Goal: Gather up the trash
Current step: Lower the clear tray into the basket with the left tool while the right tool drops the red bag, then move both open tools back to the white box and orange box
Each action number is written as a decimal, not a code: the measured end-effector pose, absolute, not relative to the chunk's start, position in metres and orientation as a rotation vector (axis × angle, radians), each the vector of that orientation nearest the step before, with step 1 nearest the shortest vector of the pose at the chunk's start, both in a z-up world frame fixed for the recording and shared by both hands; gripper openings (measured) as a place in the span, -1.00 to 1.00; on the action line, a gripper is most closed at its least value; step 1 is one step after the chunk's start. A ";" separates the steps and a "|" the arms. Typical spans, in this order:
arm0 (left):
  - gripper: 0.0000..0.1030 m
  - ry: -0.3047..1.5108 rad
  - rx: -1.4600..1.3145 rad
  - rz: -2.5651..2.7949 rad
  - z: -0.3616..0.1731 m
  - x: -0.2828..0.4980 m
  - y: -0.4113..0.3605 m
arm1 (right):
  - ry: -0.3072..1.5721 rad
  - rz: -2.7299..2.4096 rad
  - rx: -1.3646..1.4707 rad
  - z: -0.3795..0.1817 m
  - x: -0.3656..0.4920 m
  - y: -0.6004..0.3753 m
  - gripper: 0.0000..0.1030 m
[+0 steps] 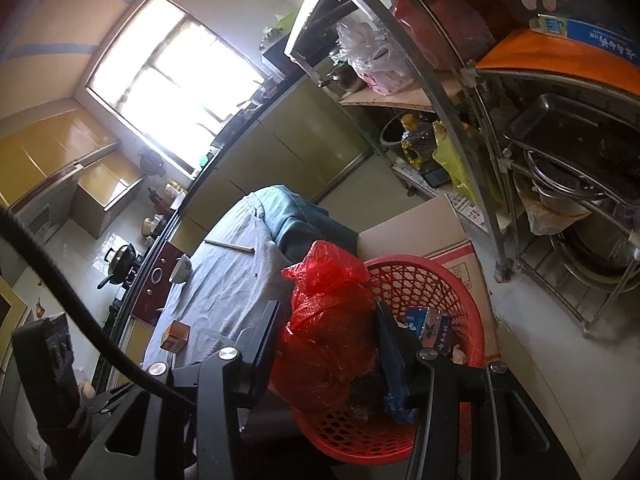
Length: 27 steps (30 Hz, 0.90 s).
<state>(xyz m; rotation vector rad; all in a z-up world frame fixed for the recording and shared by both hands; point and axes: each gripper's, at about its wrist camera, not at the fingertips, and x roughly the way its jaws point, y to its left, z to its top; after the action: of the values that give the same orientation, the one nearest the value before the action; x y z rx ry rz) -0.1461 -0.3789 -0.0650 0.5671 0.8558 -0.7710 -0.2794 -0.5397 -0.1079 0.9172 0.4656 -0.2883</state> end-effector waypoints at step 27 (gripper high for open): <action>0.34 0.797 0.459 -0.715 -0.041 -0.128 -0.331 | 0.502 -0.221 0.862 -0.094 -0.245 -0.513 0.11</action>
<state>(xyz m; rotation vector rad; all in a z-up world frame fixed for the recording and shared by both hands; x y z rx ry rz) -0.1281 -0.3311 -0.0407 0.4591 0.7973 -0.7146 -0.2454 -0.5125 -0.0938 0.8625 0.5017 -0.2210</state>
